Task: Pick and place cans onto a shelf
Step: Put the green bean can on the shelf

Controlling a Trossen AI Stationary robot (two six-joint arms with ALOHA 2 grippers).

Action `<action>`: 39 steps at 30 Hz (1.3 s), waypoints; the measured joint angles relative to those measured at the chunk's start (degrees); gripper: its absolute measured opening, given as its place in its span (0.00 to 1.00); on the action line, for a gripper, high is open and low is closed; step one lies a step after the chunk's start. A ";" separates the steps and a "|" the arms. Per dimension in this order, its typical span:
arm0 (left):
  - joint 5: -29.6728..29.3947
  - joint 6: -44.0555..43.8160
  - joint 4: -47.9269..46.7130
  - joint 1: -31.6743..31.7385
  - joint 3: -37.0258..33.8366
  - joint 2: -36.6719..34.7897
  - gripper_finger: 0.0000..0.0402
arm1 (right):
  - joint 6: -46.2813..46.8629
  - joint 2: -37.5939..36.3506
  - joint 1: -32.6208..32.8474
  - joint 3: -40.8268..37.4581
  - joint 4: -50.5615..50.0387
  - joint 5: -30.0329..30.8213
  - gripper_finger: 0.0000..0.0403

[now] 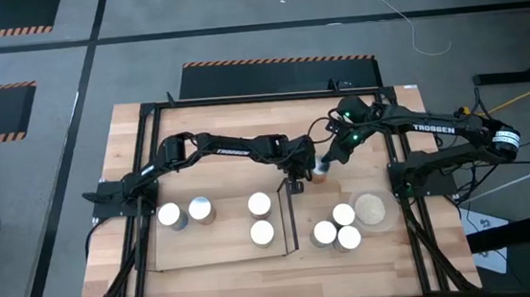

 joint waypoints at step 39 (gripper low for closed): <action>-6.67 3.43 -17.00 0.63 -0.12 -24.20 0.11 | -18.21 -0.04 -0.11 29.56 -22.67 9.43 0.02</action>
